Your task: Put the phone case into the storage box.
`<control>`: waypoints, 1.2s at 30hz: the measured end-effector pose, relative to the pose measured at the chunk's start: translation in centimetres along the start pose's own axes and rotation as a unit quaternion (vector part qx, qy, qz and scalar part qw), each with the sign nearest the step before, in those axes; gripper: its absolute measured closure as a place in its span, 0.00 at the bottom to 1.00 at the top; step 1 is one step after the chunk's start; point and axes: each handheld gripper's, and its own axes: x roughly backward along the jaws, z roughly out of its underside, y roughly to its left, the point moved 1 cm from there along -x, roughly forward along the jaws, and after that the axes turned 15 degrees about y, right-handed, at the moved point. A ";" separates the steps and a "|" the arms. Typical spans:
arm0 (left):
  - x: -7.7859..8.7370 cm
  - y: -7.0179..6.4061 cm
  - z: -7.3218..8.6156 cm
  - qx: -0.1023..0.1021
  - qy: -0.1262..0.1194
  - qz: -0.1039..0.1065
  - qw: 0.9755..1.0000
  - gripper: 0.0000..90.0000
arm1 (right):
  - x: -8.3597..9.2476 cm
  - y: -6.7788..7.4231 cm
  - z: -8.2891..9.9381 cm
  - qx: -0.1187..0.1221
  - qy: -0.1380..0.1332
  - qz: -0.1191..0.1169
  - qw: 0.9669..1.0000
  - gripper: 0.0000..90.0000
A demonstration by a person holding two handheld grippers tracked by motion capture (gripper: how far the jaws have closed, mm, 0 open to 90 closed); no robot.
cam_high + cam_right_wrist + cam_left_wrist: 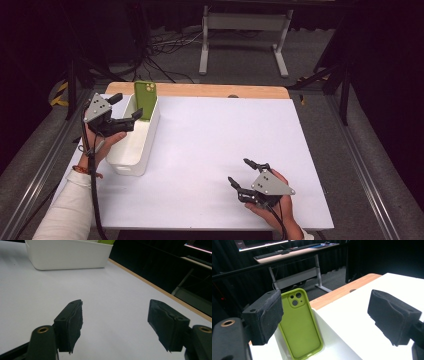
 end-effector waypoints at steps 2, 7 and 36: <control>0.1 -0.1 0.1 -0.002 -0.002 0.001 1.000 0.15 | 0.0 0.0 0.0 0.001 0.001 -0.001 1.000 0.32; 0.4 -0.5 0.2 0.001 -0.006 0.008 1.000 0.11 | 0.1 0.1 0.0 0.002 0.001 -0.001 1.000 0.32; 1.1 -2.9 0.3 -0.030 -0.015 0.035 0.999 0.04 | 0.4 0.2 0.0 0.011 -0.002 0.000 1.000 0.32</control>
